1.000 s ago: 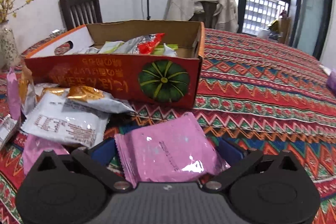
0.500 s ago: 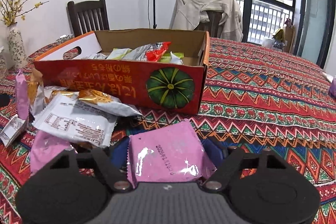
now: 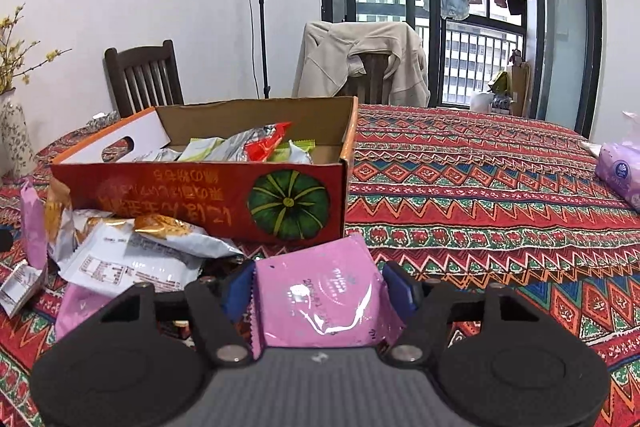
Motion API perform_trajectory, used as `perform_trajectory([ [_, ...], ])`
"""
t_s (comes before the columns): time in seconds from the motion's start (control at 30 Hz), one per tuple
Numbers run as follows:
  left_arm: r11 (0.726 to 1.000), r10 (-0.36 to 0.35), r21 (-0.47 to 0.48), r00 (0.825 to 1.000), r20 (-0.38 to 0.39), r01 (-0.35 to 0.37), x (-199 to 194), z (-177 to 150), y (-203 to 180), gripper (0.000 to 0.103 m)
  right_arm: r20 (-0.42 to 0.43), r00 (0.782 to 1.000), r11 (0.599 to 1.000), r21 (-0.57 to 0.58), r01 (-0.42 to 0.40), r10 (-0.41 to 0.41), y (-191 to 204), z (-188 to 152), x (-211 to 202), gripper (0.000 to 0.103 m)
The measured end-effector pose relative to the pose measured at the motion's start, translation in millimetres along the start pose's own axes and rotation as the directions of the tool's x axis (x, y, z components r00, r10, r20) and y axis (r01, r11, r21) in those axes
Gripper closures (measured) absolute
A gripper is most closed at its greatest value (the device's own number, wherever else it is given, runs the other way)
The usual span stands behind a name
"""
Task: Organize snacks
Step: 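Grasp a pink packet with the right tool while the left tool grasps a white packet, then carry both packets into the box and open both tools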
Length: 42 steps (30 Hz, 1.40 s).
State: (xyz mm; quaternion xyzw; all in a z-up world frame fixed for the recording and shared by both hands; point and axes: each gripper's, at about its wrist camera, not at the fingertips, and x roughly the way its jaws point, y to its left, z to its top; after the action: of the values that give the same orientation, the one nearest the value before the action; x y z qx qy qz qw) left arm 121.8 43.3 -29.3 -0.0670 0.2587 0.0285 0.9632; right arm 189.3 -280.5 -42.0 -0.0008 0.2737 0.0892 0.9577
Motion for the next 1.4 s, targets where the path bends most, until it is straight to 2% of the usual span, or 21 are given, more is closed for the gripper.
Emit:
perform_trajectory([
  [0.17,0.999,0.004,0.054,0.999,-0.045,-0.002,-2,0,-21,0.0,0.01,1.0,1.0,0.02,-0.011,0.011,-4,0,-2,0.035],
  [0.33,0.995,0.056,0.087,0.991,-0.123,-0.046,12,-1,-35,0.0,0.027,1.0,1.0,0.022,-0.014,0.014,-5,0,-5,0.035],
  [0.47,0.993,0.09,0.095,0.98,-0.177,-0.074,22,-3,-38,0.0,0.035,0.999,1.0,0.023,-0.017,0.016,-5,0,-6,0.035],
  [0.77,0.992,0.11,0.09,0.965,-0.239,-0.09,31,-8,-41,0.0,0.052,0.998,0.999,0.022,-0.031,0.029,-4,0,-9,0.035],
  [0.83,0.993,0.112,0.072,0.964,-0.241,-0.098,31,-10,-40,0.002,0.053,0.998,0.999,0.021,-0.036,0.035,-4,-1,-10,0.034],
  [0.87,0.992,0.123,0.068,0.964,-0.236,-0.11,29,-11,-41,0.007,0.053,0.998,0.999,0.021,-0.038,0.037,-4,-1,-11,0.034],
  [0.97,0.993,0.116,0.063,0.97,-0.214,-0.105,23,-10,-44,0.029,0.055,0.998,0.999,0.017,-0.042,0.041,-4,-2,-11,0.034],
  [1.23,0.994,0.11,0.03,0.977,-0.184,-0.106,12,-9,-40,0.042,0.061,0.997,0.999,0.017,-0.043,0.042,-4,-1,-12,0.034],
  [1.4,0.994,0.11,0.036,0.983,-0.148,-0.106,5,-9,-39,0.044,0.088,0.995,0.999,0.021,-0.045,0.043,-5,-2,-18,0.035],
])
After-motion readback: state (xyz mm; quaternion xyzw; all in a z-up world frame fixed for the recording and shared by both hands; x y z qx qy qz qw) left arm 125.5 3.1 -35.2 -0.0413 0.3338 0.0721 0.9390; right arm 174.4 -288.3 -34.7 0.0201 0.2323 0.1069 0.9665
